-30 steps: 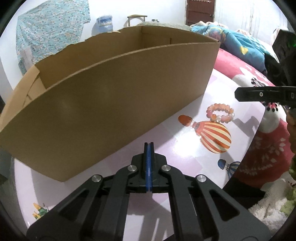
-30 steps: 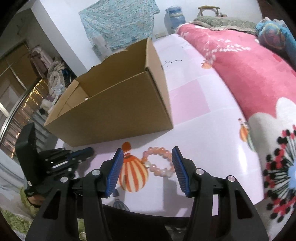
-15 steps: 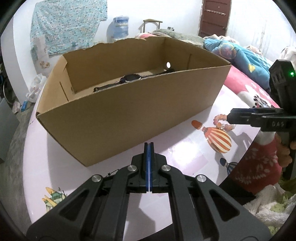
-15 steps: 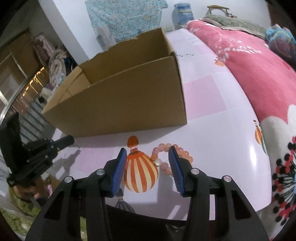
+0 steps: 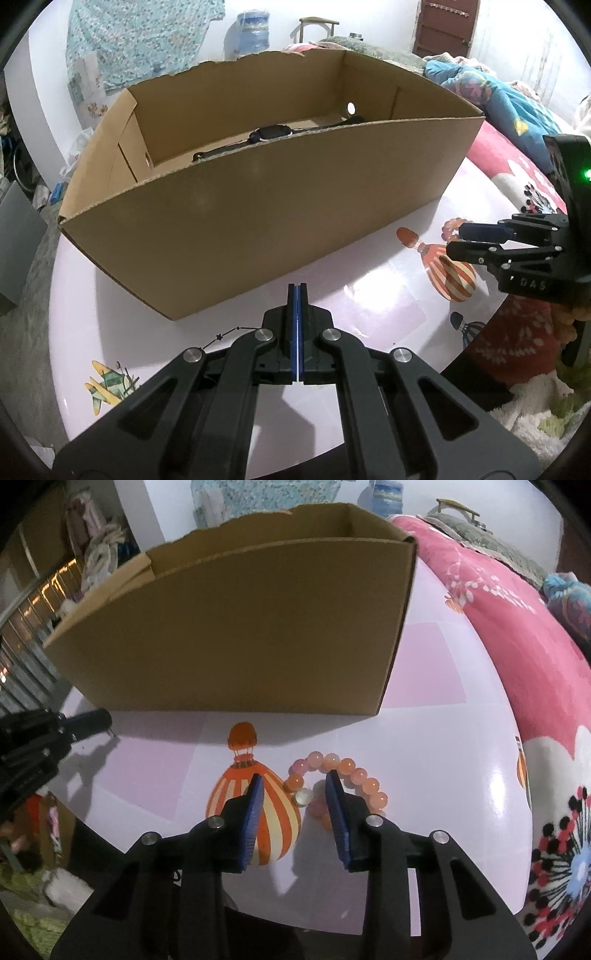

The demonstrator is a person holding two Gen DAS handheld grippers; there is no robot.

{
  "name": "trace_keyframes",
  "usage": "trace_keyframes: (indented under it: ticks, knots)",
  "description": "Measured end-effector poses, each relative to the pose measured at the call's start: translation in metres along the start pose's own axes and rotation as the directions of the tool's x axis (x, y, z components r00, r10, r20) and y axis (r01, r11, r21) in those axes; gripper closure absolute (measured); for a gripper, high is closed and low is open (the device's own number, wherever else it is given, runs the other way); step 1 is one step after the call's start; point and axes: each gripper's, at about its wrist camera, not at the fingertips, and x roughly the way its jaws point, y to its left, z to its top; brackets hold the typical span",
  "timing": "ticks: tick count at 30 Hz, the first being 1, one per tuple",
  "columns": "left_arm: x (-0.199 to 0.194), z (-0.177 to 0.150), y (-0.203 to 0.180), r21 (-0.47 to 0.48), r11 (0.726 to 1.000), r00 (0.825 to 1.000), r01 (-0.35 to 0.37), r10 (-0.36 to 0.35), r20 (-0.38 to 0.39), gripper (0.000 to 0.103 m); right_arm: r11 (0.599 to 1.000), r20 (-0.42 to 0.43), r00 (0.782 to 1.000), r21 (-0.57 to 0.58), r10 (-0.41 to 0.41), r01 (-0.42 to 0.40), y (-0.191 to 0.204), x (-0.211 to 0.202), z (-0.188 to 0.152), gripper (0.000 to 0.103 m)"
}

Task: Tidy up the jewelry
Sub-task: 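Close the right tool on the pink-orange beaded bracelet and lift it, then carry the bracelet over the box with the right tool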

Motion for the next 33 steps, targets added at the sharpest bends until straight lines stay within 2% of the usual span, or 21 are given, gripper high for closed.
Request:
trace_keyframes:
  ticks: [7,23,29,33]
  knots:
    - [0.0,-0.003,0.0,0.002,1.0,1.0,-0.004,0.004,-0.008,0.103,0.999,0.002,0.999,-0.032,-0.038,0.038,0.007,0.002,0.001,0.072]
    - [0.002,-0.004,-0.001,-0.007,1.0,1.0,-0.01,0.01,-0.009,0.103,0.999,0.016,0.999,-0.005,-0.046,0.046,0.005,0.004,0.008,0.093]
    - [0.0,-0.004,0.0,-0.01,1.0,1.0,-0.005,0.005,0.0,0.103,0.998,0.037,0.999,0.069,0.007,-0.01,-0.007,-0.002,0.007,0.093]
    - [-0.011,-0.005,0.005,-0.024,0.999,0.999,0.031,-0.03,0.032,0.103,0.984,0.092,0.993,0.155,0.069,-0.082,-0.023,-0.021,0.009,0.093]
